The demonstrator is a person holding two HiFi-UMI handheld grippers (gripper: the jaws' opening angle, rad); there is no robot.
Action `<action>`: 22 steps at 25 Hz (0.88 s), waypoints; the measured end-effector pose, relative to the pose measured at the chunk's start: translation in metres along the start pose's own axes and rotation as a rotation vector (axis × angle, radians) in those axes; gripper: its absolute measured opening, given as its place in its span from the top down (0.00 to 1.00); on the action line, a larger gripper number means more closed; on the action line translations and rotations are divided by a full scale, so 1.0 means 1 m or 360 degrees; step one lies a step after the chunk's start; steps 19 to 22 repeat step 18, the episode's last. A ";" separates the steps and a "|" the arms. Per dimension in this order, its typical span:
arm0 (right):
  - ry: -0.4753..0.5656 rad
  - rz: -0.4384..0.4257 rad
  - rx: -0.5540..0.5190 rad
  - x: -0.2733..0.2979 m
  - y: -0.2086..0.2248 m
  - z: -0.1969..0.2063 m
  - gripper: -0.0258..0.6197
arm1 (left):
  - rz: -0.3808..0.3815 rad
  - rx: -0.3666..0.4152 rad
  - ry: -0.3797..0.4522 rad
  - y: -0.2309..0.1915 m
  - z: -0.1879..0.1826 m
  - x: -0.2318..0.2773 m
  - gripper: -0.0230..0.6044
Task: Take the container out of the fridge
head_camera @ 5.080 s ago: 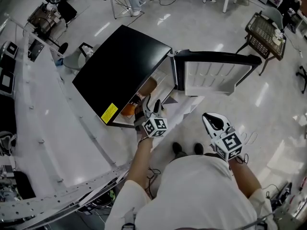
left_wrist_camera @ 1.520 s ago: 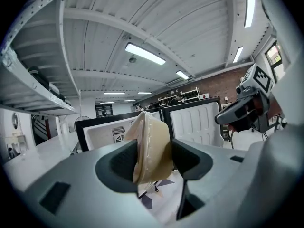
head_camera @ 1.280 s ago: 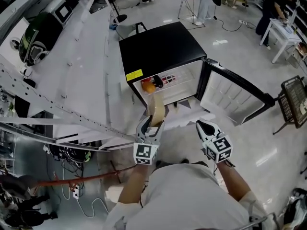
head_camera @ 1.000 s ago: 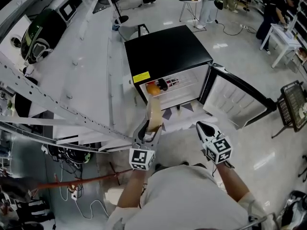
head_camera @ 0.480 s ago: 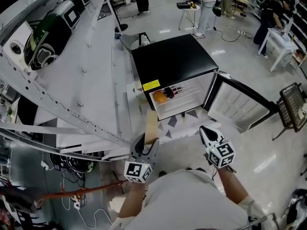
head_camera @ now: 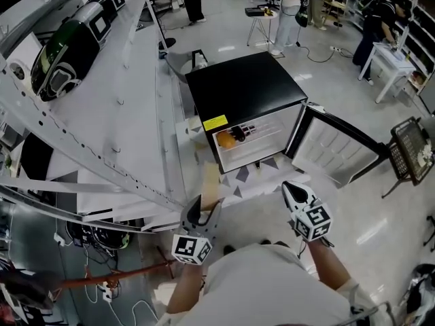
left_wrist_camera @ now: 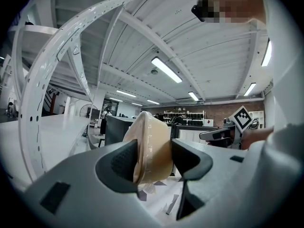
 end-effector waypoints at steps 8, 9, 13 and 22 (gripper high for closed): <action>0.0023 0.0015 -0.0014 -0.009 -0.006 -0.002 0.95 | 0.0034 0.0000 0.0007 0.001 -0.001 -0.002 0.61; 0.0024 0.0016 -0.0016 -0.010 -0.006 -0.002 0.95 | 0.0039 0.0000 0.0006 0.001 -0.002 -0.002 0.61; 0.0028 0.0021 -0.0026 -0.012 -0.009 -0.004 0.95 | 0.0048 -0.0006 0.0012 -0.001 -0.003 -0.003 0.61; 0.0027 0.0024 -0.0021 -0.013 -0.010 -0.003 0.95 | 0.0046 -0.0015 0.0011 0.000 -0.003 -0.004 0.61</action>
Point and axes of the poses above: the fingertips, and each gripper's own axes: x forward along the fingers, y to its right, z out of its underside, the point moved 6 cm from there along -x, backward along the fingers, and after that the axes turned 13 degrees about x, right-handed, at the moved point
